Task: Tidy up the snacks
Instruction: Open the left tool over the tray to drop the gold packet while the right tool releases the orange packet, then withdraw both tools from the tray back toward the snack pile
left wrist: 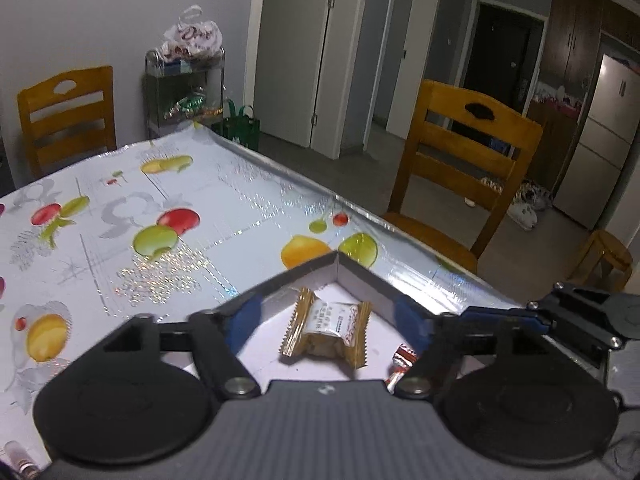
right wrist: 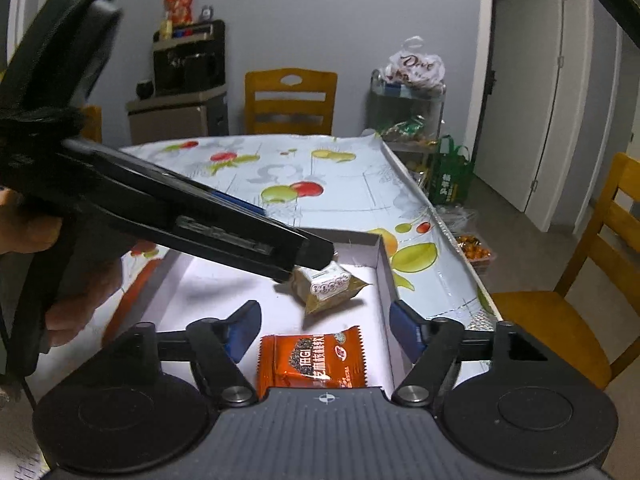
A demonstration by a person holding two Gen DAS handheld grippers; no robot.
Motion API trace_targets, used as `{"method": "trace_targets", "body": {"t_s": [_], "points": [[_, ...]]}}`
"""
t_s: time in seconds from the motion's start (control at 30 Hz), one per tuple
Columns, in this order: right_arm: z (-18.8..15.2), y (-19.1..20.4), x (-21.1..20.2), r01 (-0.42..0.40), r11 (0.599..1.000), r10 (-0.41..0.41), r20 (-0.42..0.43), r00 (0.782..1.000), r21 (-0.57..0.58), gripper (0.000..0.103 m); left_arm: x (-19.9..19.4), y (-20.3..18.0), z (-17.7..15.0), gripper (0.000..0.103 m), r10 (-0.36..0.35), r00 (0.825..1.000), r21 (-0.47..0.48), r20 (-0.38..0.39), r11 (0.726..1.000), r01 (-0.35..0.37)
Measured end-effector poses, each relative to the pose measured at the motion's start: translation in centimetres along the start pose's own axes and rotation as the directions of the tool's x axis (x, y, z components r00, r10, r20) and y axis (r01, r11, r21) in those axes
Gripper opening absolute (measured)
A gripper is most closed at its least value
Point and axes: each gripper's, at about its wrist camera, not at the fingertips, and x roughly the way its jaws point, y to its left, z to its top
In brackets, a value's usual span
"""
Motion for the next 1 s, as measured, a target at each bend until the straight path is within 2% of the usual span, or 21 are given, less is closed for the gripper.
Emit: {"method": "trace_targets", "body": {"t_s": [0.07,0.13,0.5,1.0], "points": [[0.0,-0.1,-0.5,0.002,1.0,-0.002,0.004,1.0,0.015,0.077,-1.2,-0.2,-0.1,0.089,0.011,1.0,0.013,0.024,1.0,-0.012],[-0.1,-0.1,-1.0,-0.002,0.999,0.002,0.008,1.0,0.033,0.081,-2.1,-0.5,-0.1,0.089,0.02,0.999,0.031,0.027,0.999,-0.021],[-0.2,0.8,-2.4,-0.031,0.992,0.032,-0.002,0.999,0.119,0.087,-6.4,-2.0,-1.9,0.09,0.046,0.999,0.126,0.018,0.991,-0.048],[-0.9,4.3,-4.2,-0.062,0.991,0.067,-0.039,0.997,0.121,0.091,-12.5,-0.3,-5.0,0.091,0.101,0.995,0.106,0.019,0.989,-0.102]]}}
